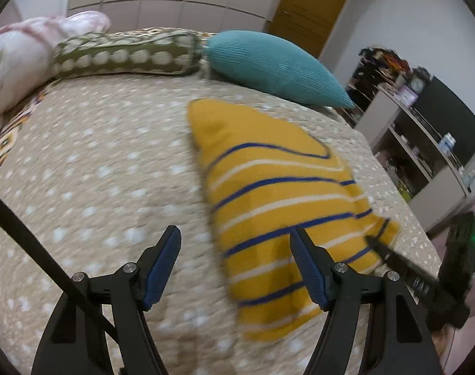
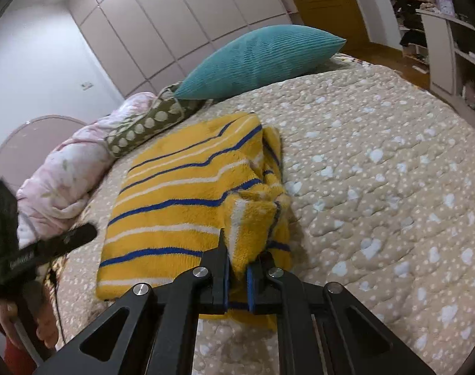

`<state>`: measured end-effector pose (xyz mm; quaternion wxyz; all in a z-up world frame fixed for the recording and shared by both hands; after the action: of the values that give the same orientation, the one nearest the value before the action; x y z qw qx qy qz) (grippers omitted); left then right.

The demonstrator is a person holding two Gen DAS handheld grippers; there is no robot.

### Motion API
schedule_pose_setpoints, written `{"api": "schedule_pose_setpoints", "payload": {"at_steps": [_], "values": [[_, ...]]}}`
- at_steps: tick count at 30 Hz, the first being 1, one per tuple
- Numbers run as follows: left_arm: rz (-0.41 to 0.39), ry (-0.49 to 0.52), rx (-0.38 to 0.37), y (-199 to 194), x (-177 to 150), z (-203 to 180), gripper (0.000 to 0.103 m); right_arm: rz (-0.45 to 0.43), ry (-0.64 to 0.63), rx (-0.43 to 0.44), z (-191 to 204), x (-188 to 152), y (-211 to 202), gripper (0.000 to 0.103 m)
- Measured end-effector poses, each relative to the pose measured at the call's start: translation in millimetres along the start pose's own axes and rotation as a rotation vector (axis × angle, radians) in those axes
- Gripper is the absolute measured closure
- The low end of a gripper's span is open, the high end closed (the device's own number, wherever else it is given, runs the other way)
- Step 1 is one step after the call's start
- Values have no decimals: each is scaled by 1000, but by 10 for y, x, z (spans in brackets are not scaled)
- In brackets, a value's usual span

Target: Fold small clothes

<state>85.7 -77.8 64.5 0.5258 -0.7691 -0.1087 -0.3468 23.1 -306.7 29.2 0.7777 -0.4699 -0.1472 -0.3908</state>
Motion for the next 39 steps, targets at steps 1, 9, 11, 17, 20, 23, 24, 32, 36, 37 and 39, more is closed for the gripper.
{"api": "schedule_pose_setpoints", "payload": {"at_steps": [1,9,11,17,20,23,24,32,36,37,39], "values": [[10,7,3,60,24,-73,32,2,7,18,-30,-14,-13,95],[89,57,138,520,-75,-356,32,62,108,120,-310,-118,-32,94],[93,65,157,528,-92,-372,32,77,118,134,-322,-138,-30,93],[69,79,157,202,-24,-466,39,-3,178,202,-416,-49,-344,85],[12,130,189,-1,33,-535,39,-124,113,147,-311,112,-624,84],[2,137,214,12,146,-512,38,-142,56,145,-88,389,-624,82],[1,122,221,48,181,-472,38,-129,33,151,-10,454,-575,82],[76,135,295,510,126,-436,34,49,-74,32,-37,413,256,83],[52,205,384,522,130,-548,30,75,-51,-20,-228,355,348,50],[42,229,403,477,125,-600,30,65,-74,-33,-208,377,322,49],[31,255,410,385,118,-659,31,47,-104,-33,-171,402,267,49]]}}
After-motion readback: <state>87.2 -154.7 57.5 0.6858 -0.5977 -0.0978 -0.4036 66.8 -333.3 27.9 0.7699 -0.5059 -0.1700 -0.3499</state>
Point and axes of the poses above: each gripper's, at about its wrist camera, not at the fingertips, and y roughly the way its jaws point, z to its left, x to its top, the point moved 3 cm from there along y, roughly the way its jaws point, and after that the axes turned 7 degrees about y, right-handed, at the moved point
